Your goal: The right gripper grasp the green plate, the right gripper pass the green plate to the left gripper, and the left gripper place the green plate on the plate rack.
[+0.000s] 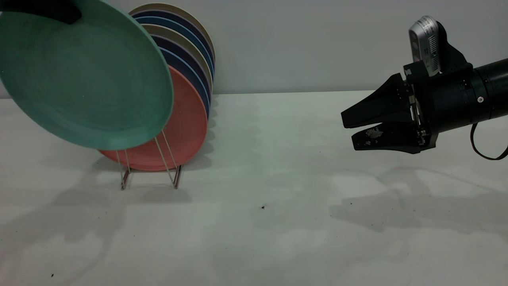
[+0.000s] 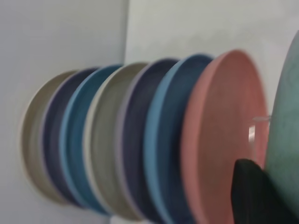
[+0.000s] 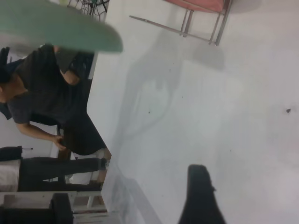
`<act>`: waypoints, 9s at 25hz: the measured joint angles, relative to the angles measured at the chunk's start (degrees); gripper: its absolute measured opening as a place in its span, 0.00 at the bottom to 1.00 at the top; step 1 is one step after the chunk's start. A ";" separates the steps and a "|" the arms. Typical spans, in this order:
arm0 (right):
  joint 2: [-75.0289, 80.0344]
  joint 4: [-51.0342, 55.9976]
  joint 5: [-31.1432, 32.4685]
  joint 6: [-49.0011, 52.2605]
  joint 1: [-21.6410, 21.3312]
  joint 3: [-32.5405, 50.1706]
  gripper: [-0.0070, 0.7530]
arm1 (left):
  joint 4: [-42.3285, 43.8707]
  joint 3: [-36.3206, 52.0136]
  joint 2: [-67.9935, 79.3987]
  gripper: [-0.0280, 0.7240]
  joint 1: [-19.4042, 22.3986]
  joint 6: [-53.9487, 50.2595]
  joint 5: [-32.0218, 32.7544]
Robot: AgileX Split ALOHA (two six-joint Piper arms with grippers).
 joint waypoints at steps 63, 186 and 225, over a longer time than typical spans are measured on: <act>-0.11 -2.10 0.00 0.00 0.00 0.00 0.74 | -0.28 -4.21 14.43 0.14 -5.03 0.00 -10.10; -101.01 -64.31 5.52 58.13 0.00 18.74 0.74 | 47.41 33.24 -83.17 0.66 -5.03 -119.26 32.30; -116.97 -74.14 0.04 64.03 0.00 35.53 0.74 | 44.33 37.45 -89.12 0.66 -5.03 -120.43 31.91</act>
